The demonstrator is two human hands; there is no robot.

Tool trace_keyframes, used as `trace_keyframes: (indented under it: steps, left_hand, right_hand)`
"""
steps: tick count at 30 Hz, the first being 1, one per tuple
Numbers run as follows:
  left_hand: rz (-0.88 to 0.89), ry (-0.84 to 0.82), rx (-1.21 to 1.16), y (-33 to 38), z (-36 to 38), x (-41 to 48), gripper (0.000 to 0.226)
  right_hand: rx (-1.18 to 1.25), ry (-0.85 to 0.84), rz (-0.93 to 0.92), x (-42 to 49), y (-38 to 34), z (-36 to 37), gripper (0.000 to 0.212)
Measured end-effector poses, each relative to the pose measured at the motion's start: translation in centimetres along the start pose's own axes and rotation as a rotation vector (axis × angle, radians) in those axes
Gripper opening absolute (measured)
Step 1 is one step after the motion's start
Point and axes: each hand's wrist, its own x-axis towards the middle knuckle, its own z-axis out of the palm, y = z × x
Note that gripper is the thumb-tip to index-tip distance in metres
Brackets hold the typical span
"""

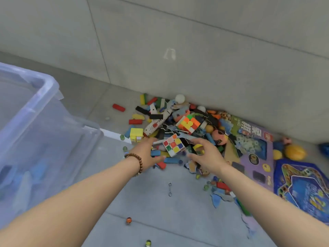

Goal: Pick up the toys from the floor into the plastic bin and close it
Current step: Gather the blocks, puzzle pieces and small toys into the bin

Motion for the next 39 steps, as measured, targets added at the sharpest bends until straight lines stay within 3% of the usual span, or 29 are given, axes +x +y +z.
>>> trace_keyframes:
  steps: [5, 10, 16, 21, 26, 30, 35, 39]
  left_hand:
    - [0.094, 0.060, 0.095, 1.9, 3.4, 2.6, 0.087]
    - [0.078, 0.130, 0.101, 2.7, 3.3, 4.4, 0.069]
    - [0.103, 0.090, 0.071, 1.8, -0.3, 4.3, 0.076]
    - [0.104, 0.150, 0.068, 1.4, -5.8, 1.7, 0.077]
    - [0.103, 0.254, 0.049, 1.8, -13.3, -3.9, 0.072]
    - [0.091, 0.349, 0.002, 0.6, -19.6, -10.2, 0.065]
    - [-0.002, 0.372, 0.080, -4.8, -25.4, -18.7, 0.063]
    - [-0.120, 0.336, 0.097, -11.0, -26.8, -24.4, 0.057]
  right_hand:
    - [0.056, 0.154, -0.069, 2.2, 1.4, -1.2, 0.043]
    - [0.111, 0.199, -0.067, 5.3, 0.9, -1.9, 0.054]
    - [0.012, 0.133, -0.019, 7.7, -0.4, -1.4, 0.063]
    - [-0.105, 0.151, -0.035, 6.4, -2.9, -3.2, 0.062]
    - [-0.059, 0.223, -0.116, 2.7, -9.2, -7.3, 0.062]
    - [0.067, 0.144, -0.239, -0.8, -17.0, -8.3, 0.065]
    - [0.082, -0.054, -0.437, -5.5, -27.7, -3.2, 0.064]
    - [-0.064, -0.116, -0.582, -8.3, -33.8, 3.6, 0.060]
